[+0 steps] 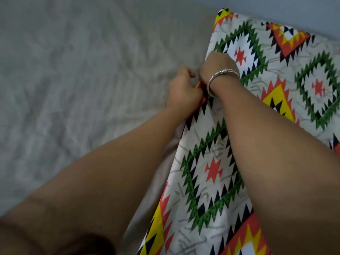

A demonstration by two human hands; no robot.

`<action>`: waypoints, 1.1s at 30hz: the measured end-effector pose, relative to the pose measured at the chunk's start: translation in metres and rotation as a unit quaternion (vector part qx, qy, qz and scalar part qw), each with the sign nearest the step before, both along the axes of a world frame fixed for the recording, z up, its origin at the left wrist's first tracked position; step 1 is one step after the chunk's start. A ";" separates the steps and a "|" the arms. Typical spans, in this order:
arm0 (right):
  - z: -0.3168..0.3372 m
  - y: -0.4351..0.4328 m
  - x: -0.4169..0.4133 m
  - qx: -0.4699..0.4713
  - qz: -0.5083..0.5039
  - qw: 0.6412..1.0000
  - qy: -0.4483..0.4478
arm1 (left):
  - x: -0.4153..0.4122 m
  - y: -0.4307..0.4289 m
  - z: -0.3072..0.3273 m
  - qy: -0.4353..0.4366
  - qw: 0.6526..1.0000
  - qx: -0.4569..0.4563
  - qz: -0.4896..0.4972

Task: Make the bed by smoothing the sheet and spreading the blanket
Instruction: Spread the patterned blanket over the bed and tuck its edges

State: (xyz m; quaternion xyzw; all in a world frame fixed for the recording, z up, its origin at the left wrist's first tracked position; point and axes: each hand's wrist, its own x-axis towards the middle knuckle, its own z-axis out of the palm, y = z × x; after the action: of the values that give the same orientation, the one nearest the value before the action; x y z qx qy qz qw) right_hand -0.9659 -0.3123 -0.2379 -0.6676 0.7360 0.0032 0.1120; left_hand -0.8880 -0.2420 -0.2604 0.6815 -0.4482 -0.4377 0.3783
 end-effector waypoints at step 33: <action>-0.029 0.244 0.055 0.007 0.280 0.959 0.045 | 0.119 0.260 -0.010 -0.358 0.856 -0.067 -0.368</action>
State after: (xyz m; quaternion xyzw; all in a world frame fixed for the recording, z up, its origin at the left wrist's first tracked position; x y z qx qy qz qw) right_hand -0.9107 -0.0683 -0.2667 -0.8453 0.5239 0.0695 0.0782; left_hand -0.7687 0.0181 -0.2708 0.5498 -0.7988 -0.2395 0.0478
